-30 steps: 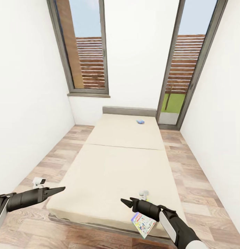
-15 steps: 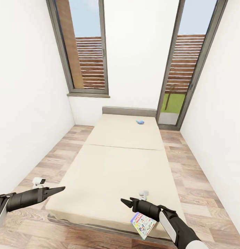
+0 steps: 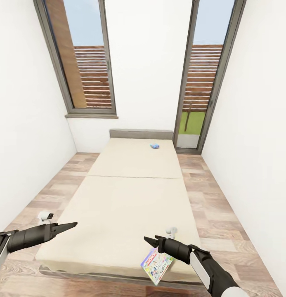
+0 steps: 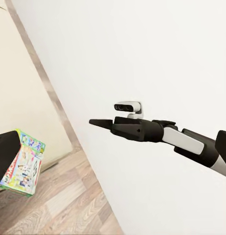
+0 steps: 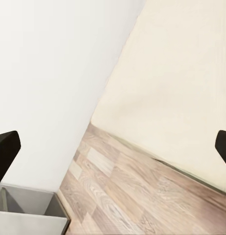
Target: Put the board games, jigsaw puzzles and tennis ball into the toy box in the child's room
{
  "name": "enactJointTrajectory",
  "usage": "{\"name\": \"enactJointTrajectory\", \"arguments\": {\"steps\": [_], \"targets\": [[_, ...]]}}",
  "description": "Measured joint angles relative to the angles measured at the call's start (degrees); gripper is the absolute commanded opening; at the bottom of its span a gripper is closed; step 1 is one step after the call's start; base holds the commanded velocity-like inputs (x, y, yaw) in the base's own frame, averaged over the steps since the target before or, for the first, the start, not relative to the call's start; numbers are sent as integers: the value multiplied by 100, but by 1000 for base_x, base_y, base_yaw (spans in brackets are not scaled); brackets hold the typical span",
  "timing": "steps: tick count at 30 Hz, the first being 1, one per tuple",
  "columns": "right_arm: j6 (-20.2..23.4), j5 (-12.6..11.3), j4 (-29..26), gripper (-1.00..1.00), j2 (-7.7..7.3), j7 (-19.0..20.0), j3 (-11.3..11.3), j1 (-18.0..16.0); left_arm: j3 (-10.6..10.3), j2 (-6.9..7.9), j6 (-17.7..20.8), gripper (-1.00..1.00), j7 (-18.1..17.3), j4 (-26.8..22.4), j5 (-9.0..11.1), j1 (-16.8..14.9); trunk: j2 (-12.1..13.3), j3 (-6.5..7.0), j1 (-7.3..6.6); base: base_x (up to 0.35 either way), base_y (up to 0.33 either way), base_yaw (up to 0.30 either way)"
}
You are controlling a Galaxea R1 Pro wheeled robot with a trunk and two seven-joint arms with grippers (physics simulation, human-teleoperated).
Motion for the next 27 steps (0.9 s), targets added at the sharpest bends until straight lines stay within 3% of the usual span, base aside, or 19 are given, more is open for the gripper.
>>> {"name": "enactJointTrajectory", "arguments": {"steps": [11,27], "targets": [[13,3,1,100,0,0,0,2,2,0,-2,100,0,0,2,1,1,60,-1,0,-115,-186],[11,10,2,100,9,-32,10,-2,3,1,2,100,1,-2,1,2,0,67,0,0,-139,10]]}}
